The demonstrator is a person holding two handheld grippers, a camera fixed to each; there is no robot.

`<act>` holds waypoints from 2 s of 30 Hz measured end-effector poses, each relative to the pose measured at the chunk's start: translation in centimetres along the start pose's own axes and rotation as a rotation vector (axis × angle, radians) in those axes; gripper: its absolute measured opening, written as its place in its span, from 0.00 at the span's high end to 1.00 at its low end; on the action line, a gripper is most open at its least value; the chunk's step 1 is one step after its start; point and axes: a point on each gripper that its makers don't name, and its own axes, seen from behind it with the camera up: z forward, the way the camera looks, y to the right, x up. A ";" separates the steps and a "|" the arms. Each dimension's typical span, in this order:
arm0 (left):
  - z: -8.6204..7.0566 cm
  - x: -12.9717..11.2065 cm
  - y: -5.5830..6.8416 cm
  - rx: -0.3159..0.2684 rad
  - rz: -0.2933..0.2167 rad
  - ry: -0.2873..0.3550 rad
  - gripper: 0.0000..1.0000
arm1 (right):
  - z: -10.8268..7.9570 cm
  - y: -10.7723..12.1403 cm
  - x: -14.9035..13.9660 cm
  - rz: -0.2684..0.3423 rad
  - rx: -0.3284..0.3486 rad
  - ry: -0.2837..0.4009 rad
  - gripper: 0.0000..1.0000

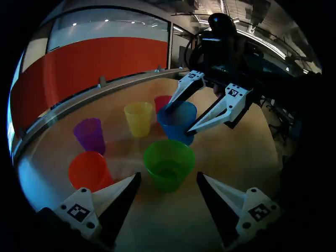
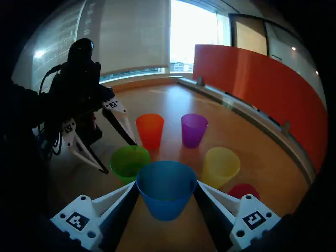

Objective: Pour water

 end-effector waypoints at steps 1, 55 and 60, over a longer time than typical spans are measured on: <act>-0.2 0.0 0.1 0.003 -0.001 0.003 0.02 | 0.1 -0.1 -0.2 0.003 0.002 -0.003 0.09; -3.1 0.1 1.1 0.049 -0.042 0.047 0.02 | -0.3 -1.6 -4.2 0.068 -0.020 -0.040 0.02; -3.6 -0.1 0.7 0.068 -0.051 0.051 0.02 | -1.1 -1.6 -4.8 0.073 -0.034 -0.040 0.02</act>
